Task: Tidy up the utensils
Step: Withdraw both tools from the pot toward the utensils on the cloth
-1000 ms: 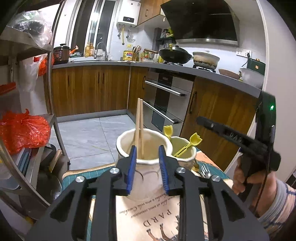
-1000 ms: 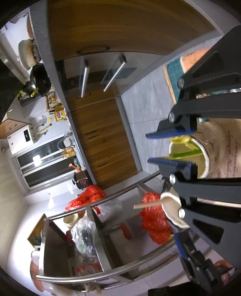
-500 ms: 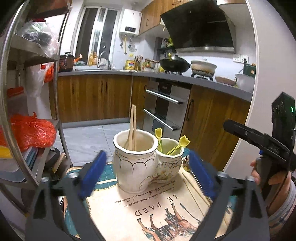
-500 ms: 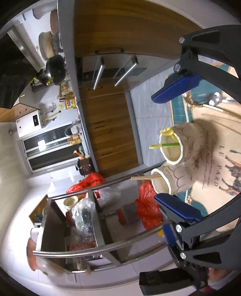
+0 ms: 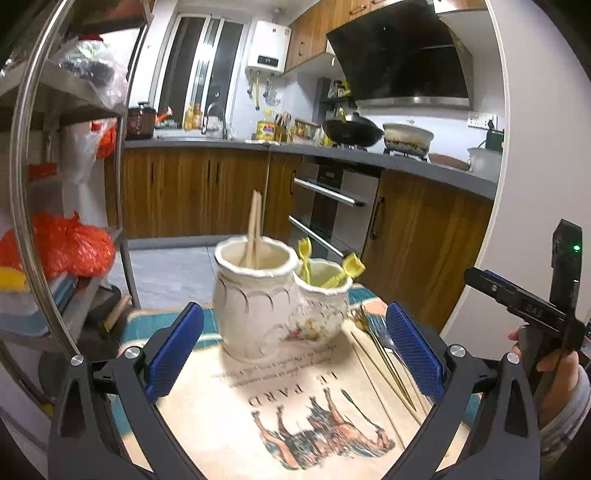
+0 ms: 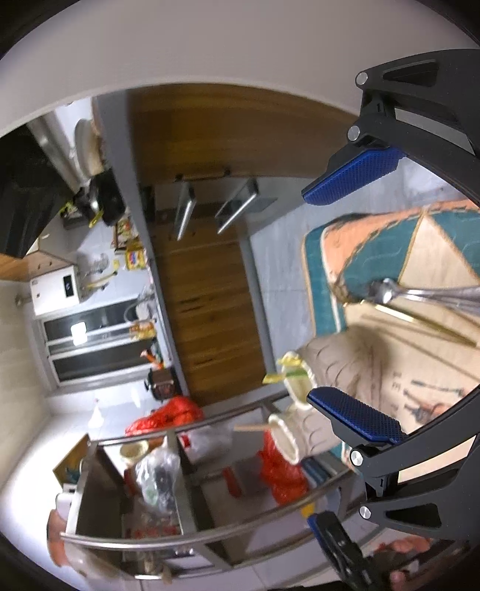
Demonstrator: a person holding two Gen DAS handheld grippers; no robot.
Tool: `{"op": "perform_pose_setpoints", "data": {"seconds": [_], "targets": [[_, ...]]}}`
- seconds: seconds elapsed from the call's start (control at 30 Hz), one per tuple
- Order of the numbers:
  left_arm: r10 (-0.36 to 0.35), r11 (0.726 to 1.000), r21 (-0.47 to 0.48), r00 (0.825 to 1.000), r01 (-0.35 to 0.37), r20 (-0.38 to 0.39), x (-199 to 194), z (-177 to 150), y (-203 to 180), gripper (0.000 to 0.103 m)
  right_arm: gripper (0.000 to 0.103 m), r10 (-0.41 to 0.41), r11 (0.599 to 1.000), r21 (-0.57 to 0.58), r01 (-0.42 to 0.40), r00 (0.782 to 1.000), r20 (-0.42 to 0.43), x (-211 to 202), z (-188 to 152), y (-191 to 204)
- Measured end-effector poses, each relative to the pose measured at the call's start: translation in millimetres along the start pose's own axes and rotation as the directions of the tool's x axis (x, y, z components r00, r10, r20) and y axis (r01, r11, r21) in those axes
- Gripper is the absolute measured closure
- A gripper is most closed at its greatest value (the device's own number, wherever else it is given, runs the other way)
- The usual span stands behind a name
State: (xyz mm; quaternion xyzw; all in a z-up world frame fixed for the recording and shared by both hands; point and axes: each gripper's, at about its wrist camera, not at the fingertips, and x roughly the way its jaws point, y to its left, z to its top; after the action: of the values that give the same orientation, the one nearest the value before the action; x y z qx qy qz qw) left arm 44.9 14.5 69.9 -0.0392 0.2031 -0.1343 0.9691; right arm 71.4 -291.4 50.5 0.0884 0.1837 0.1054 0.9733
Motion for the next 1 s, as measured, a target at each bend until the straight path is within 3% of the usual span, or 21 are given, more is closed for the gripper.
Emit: {"op": "perform_pose_setpoints", "data": {"seconds": [0.17, 0.37, 0.8, 1.0], "targets": [[-0.016, 1.0, 0.014, 0.997, 0.018, -0.072, 14, -19, -17, 0.006, 0.005, -0.016, 0.999, 0.04, 0.018, 0.999, -0.038, 9, -12, -13], [-0.012, 0.999, 0.033, 0.986, 0.017, -0.165, 36, -40, -40, 0.006, 0.005, -0.03, 1.0, -0.003, 0.03, 0.996, -0.082, 17, -24, -14], [-0.063, 0.992, 0.087, 0.953, 0.093, -0.297, 59, -71, -82, 0.007, 0.005, -0.034, 0.999, -0.006, 0.033, 0.982, -0.185, 39, -47, -29], [-0.045, 0.987, 0.128, 0.927, 0.099, -0.371, 72, -84, -97, 0.024, 0.005, -0.031, 1.0, -0.009, 0.029, 0.982, -0.185, 39, -49, -28]]}}
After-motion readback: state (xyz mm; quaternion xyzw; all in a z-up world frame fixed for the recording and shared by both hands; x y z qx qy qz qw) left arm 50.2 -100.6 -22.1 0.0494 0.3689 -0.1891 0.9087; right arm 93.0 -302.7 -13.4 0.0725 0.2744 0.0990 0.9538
